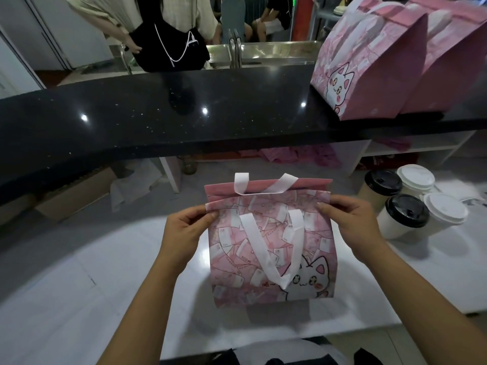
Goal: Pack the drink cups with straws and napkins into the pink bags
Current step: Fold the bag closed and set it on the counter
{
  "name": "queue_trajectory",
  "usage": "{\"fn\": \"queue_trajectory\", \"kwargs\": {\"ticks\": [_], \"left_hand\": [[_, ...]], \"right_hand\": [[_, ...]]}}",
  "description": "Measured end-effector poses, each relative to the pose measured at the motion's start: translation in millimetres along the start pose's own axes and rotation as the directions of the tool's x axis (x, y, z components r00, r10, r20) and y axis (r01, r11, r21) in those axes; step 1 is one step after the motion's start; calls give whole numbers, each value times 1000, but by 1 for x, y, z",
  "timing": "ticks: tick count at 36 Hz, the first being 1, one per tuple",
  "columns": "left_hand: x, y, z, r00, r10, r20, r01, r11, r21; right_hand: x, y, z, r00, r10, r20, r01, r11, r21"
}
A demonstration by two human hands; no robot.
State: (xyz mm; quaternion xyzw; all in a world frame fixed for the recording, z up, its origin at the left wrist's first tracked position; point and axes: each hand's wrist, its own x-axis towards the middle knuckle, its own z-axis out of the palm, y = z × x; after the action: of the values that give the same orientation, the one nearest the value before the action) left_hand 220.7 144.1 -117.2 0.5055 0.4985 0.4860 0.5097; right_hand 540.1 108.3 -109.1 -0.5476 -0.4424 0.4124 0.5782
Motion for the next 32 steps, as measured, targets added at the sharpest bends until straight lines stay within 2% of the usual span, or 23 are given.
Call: {"fn": "queue_trajectory", "kwargs": {"ticks": [8,12,16,20,22,26,32], "left_hand": [[1,-7,1,997,82,-9,-81,996,42],[1,-4,-3,987,148,64,-157,973,168],[2,7,-9,935,232,267,-328,849,413],[9,27,-17,856,184,484,-463,690,557],[14,36,-20,835,146,531,-486,649,586],[22,50,-21,812,120,572,-502,644,577],[26,63,-16,737,23,675,-592,503,630]], "right_hand": [[2,2,1,999,6,-41,-8,999,-45],[3,-1,-2,999,37,-16,-37,998,-46],[5,-6,-3,998,49,50,-46,997,-65],[4,-9,-2,997,45,69,-39,995,-93],[3,-9,-2,996,47,69,-40,994,-100],[2,-10,-4,995,46,84,-37,994,-103],[-1,-13,-6,990,57,128,-43,993,-107]]}}
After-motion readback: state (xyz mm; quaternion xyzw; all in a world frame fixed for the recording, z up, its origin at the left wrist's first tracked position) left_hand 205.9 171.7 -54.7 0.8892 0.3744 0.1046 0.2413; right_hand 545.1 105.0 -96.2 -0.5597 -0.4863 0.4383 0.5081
